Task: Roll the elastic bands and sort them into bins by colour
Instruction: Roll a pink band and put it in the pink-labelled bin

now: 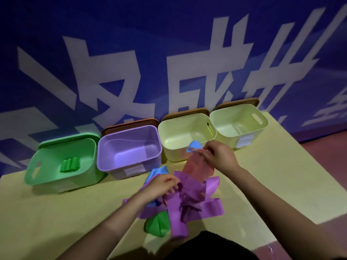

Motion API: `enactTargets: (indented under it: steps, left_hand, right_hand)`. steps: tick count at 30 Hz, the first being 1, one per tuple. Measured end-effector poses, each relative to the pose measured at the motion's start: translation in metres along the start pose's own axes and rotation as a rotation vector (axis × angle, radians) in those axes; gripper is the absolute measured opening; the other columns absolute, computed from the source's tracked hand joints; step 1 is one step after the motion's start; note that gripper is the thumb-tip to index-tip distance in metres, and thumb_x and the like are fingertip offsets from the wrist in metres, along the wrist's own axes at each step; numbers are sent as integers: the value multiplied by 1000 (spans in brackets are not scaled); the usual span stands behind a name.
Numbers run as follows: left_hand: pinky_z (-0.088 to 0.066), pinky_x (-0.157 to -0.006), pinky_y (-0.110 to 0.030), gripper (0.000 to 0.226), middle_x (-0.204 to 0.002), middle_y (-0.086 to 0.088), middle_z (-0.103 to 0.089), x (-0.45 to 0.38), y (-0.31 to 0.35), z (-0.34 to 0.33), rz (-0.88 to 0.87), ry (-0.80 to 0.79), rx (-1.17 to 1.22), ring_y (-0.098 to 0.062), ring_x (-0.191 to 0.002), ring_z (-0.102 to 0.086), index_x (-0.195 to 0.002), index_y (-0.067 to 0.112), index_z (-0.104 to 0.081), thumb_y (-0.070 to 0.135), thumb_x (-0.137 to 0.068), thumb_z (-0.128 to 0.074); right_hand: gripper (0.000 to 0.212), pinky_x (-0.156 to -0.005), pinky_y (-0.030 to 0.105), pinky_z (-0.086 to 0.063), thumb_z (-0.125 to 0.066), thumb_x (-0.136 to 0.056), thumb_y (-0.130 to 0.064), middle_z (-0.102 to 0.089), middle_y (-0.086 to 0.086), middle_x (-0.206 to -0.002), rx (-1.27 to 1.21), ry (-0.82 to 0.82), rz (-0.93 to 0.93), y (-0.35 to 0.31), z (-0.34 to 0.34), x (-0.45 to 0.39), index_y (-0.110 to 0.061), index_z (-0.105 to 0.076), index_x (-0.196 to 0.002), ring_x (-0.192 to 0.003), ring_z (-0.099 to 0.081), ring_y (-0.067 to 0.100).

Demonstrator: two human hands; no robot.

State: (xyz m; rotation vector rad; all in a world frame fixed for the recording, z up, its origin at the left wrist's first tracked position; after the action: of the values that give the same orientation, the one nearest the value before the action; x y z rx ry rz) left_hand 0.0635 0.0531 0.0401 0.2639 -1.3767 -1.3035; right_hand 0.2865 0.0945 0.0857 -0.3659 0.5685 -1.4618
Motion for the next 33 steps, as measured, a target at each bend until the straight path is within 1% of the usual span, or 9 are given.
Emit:
enactTargets:
  steps: [3,5,9,11,16,22,25,30,33]
  left_hand:
    - [-43,-56,-17,22,-77,0,-63,11,21,-1,19,14,253,-4,-55,-56,-90,16,-64,17,-100,-45]
    - [-45,-56,-18,24,-73,2,-66,17,30,-6,41,13,404,-6,-55,-58,-93,14,-65,22,-101,-44]
    - [-48,-58,-20,32,-75,1,-69,27,42,-15,33,-47,622,-8,-57,-63,-99,11,-65,28,-102,-38]
    - [-50,-56,-20,33,-79,-3,-67,35,47,-17,17,-59,685,-10,-58,-64,-100,10,-64,28,-103,-37]
    - [-48,-59,-23,32,-80,-5,-66,54,50,-13,-29,-62,760,-12,-59,-62,-98,10,-64,27,-102,-37]
    - [-50,-57,-22,32,-74,-2,-69,77,46,3,-88,-49,729,-14,-60,-64,-99,8,-64,24,-103,-37]
    - [-50,-59,-22,33,-78,-4,-67,85,41,15,-118,-7,644,-12,-60,-63,-100,8,-65,23,-103,-36]
    - [-46,-62,-23,32,-77,-2,-64,90,42,35,-128,59,639,-11,-60,-60,-94,11,-66,22,-102,-36]
    - [-45,-66,-25,31,-78,-3,-63,93,50,45,-166,69,686,-15,-67,-58,-94,10,-66,20,-101,-37]
  right_hand:
    - [25,-60,34,-36,-70,-83,-28,-52,-3,-68,-37,23,19,-19,19,1,-20,-51,-68,-70,-53,22]
    - [23,-64,33,-38,-67,-82,-28,-52,-1,-69,-157,100,39,-29,31,6,-21,-51,-68,-73,-50,18]
    - [13,-68,19,-42,-59,-87,-28,-50,-8,-83,-339,187,67,-48,50,18,-23,-58,-76,-85,-50,16]
    - [17,-65,23,-45,-58,-92,-22,-48,-9,-86,-405,210,54,-59,58,22,-27,-55,-76,-79,-53,17]
    - [20,-64,22,-40,-50,-98,-14,-53,-6,-71,-554,154,-44,-85,69,26,-18,-56,-79,-66,-49,5]
    - [20,-62,27,-43,-48,-99,-16,-51,3,-71,-717,123,-91,-119,74,34,-3,-58,-89,-63,-49,12]
    - [18,-60,25,-47,-49,-99,-19,-57,-3,-69,-802,137,-60,-146,91,30,-11,-57,-85,-61,-54,8]
    - [18,-53,18,-45,-57,-95,-27,-57,-2,-73,-595,88,18,-176,107,19,-9,-58,-93,-57,-53,3]
    - [14,-61,22,-50,-57,-93,-22,-62,-3,-81,-370,52,91,-183,103,20,-10,-61,-98,-67,-60,1]
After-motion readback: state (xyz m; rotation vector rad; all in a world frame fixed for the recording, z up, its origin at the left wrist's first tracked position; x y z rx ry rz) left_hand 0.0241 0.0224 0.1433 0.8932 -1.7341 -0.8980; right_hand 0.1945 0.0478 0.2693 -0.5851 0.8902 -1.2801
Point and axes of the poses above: each hand's wrist, its own x-axis away from the middle knuckle, its own z-axis out of the back of the hand, y = z × x, the point moved 3 cm from there along -x, towards the middle knuckle
